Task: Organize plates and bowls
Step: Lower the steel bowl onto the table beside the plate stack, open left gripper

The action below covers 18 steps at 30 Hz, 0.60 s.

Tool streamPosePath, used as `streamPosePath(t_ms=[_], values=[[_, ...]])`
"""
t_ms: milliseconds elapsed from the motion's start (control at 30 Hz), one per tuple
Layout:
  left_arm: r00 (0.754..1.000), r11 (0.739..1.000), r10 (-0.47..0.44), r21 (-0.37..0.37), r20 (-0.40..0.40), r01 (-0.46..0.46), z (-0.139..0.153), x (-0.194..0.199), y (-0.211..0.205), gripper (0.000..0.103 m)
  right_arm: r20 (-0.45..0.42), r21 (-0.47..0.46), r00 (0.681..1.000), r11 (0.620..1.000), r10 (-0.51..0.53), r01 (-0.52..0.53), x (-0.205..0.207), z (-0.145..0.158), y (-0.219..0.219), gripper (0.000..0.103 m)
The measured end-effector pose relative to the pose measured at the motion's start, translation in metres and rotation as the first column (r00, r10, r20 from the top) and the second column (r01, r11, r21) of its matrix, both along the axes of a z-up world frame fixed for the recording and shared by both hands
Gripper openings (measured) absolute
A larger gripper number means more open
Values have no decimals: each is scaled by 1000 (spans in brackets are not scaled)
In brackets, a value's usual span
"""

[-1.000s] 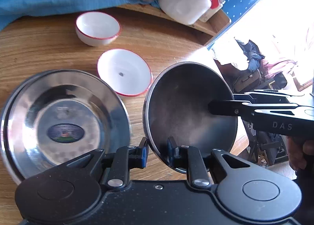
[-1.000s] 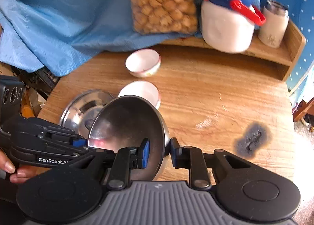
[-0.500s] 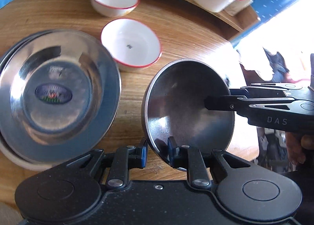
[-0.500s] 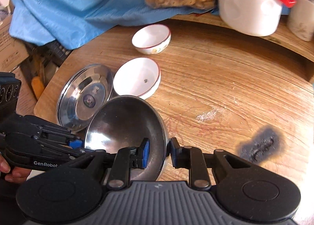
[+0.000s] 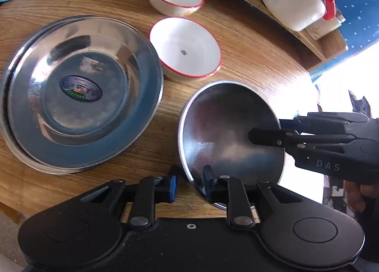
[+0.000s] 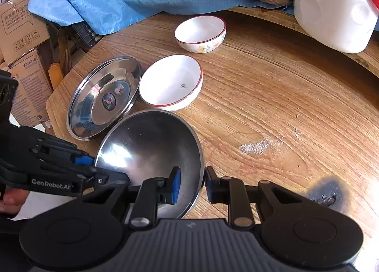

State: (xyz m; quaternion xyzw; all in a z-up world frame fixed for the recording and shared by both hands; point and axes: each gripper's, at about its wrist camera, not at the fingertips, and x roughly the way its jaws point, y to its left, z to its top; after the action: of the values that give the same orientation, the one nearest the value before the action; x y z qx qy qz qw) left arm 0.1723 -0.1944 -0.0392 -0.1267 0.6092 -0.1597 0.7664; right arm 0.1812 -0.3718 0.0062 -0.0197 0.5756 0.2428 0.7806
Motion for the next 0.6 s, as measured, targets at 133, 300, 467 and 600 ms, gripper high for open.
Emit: streamPosePath(t_ms=[133, 300, 467, 600], values=[[1000, 995, 3, 96, 28, -5, 13, 0, -3, 63, 36, -22, 999, 1000, 9, -9, -3, 3, 2, 33], [996, 987, -49, 156, 68, 38, 40, 1, -8, 84, 75, -18, 997, 1000, -23, 24, -4, 13, 1, 54], [991, 977, -65, 212, 120, 39, 62, 18, -1, 102, 119, 6, 988, 995, -96, 96, 6, 22, 3, 76], [984, 965, -43, 261, 172, -4, 67, 41, 9, 102, 156, -14, 977, 989, -143, 147, 16, 21, 11, 86]])
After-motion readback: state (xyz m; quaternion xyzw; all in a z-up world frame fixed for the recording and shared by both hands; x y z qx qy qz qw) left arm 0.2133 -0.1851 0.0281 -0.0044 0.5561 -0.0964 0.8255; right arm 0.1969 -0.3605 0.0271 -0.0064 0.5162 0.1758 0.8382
